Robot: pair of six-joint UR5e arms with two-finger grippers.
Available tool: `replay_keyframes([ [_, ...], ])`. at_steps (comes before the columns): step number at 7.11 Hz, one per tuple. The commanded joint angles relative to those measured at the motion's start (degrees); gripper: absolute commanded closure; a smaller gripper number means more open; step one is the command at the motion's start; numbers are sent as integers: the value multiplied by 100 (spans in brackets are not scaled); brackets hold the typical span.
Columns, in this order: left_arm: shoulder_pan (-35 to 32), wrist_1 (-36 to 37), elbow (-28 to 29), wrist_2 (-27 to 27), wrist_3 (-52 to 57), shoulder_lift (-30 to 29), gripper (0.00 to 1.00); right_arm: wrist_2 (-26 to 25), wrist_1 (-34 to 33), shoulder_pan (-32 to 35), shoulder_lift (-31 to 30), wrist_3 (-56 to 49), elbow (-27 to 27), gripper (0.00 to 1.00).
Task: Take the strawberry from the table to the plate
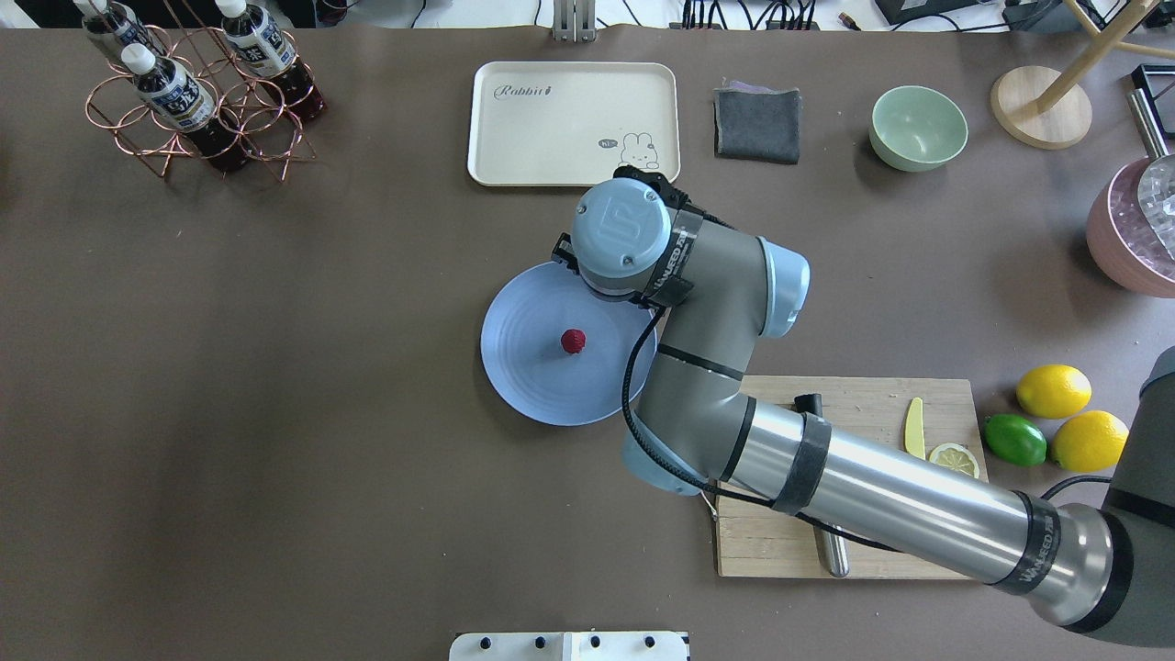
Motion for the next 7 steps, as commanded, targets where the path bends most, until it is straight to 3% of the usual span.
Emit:
replay_keyframes([
  [1,4,43,5,4,-7,58,2,1082,-173,960,-501,-1375,255,0],
  [2,-5,-18,-13,12,10,67,2,1461,-401,1478,-878,-2479,492,0],
  [5,4,-1,22,4,-7,67,2,2306,-236,2762,-2660,-5217,1248,0],
  [7,4,16,22,4,-7,67,2,2877,-236,3702,-3646,-7007,1435,0],
])
